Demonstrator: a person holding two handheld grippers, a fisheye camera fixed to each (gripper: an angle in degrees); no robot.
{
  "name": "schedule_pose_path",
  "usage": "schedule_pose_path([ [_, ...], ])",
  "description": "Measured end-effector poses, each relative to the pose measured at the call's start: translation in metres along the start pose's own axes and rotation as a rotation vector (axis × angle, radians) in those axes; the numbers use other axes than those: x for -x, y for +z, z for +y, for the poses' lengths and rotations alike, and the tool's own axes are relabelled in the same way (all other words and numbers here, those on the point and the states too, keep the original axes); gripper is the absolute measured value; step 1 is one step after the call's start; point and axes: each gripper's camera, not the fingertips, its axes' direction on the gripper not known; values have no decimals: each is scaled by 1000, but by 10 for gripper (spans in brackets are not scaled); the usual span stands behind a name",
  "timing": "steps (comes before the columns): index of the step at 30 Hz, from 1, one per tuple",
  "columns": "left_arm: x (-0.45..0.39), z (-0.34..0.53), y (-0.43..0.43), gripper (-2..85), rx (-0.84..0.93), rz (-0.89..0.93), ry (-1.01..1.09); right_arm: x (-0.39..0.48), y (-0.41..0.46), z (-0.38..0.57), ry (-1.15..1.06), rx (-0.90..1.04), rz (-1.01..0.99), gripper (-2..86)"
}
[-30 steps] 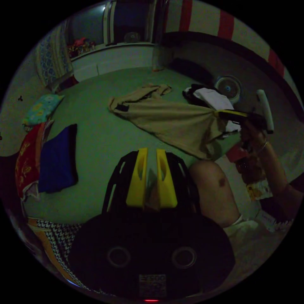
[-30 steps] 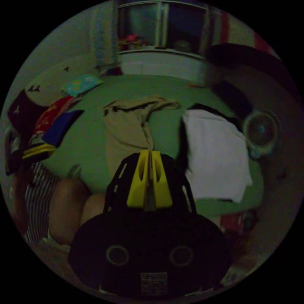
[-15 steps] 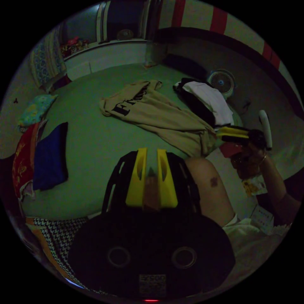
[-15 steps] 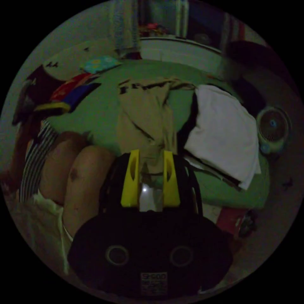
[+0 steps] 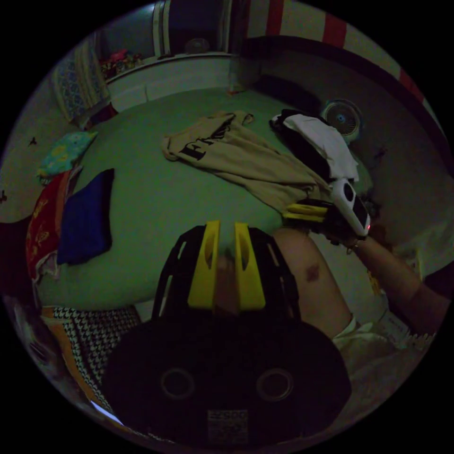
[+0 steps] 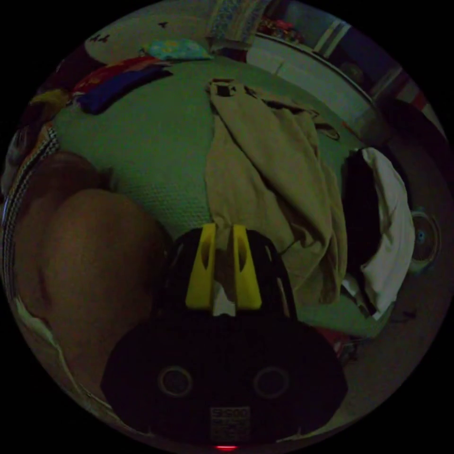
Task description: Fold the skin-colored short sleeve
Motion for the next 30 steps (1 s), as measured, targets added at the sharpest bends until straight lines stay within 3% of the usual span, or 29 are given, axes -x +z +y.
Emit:
schedule_pose_path([
  [3, 14, 17, -5, 64, -16, 11, -39, -11, -33, -1, 38, -26, -158, -14],
  [7, 30, 34, -10, 64, -43, 25, -67, -7, -127, -10, 42, -218, -396, -17],
  [12, 62, 54, -17, 63, -84, 37, -111, 40, -207, -39, -65, -325, -471, -15],
  [16, 92, 69, -18, 63, -108, 40, -183, 86, -199, -77, -130, -236, -463, 4],
  [19, 120, 81, -9, 64, -80, 24, -245, 68, -190, -81, -61, -226, -551, 26],
  [23, 152, 96, 11, 75, -46, 41, -297, 12, -191, -50, 6, -327, -447, 60],
  [25, 164, 100, 24, 82, -21, 63, -315, -33, -175, -30, 123, -286, -331, 82],
  [30, 190, 92, 77, 122, 63, 122, -315, -83, -123, 3, 233, -150, -272, 95],
])
